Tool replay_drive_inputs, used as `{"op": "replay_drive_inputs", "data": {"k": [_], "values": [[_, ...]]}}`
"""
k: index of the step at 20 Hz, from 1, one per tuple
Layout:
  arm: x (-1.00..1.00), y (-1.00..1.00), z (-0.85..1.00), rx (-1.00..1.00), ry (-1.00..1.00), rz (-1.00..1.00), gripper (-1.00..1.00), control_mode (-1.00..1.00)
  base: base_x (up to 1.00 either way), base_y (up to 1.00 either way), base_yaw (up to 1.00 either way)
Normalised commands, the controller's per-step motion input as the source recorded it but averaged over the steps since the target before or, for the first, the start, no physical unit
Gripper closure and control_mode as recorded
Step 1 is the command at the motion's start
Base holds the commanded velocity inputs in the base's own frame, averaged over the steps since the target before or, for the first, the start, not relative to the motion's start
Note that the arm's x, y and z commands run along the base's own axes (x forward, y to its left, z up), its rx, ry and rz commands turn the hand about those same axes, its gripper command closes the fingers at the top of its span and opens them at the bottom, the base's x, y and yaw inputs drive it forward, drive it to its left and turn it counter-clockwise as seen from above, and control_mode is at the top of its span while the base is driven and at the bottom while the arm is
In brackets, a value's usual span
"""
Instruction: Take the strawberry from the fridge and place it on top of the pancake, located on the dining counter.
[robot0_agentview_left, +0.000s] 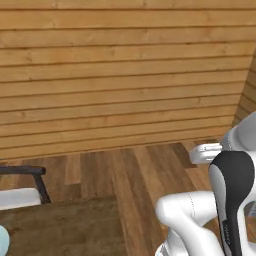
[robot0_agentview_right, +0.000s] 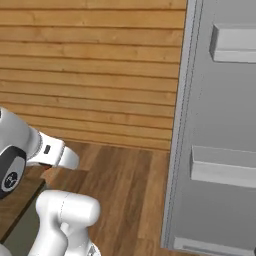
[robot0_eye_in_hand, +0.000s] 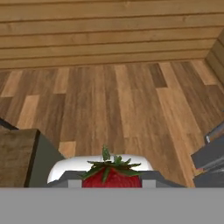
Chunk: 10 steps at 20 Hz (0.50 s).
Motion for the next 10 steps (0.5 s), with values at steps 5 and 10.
{"op": "replay_drive_inputs", "data": {"k": [5, 10], "values": [[0.00, 0.00, 0.00, 0.00, 0.00, 0.00, 1.00, 1.00, 1.00, 0.07, -0.01], [0.00, 0.00, 0.00, 0.00, 0.00, 0.00, 1.00, 1.00, 1.00, 0.08, -0.02]]}}
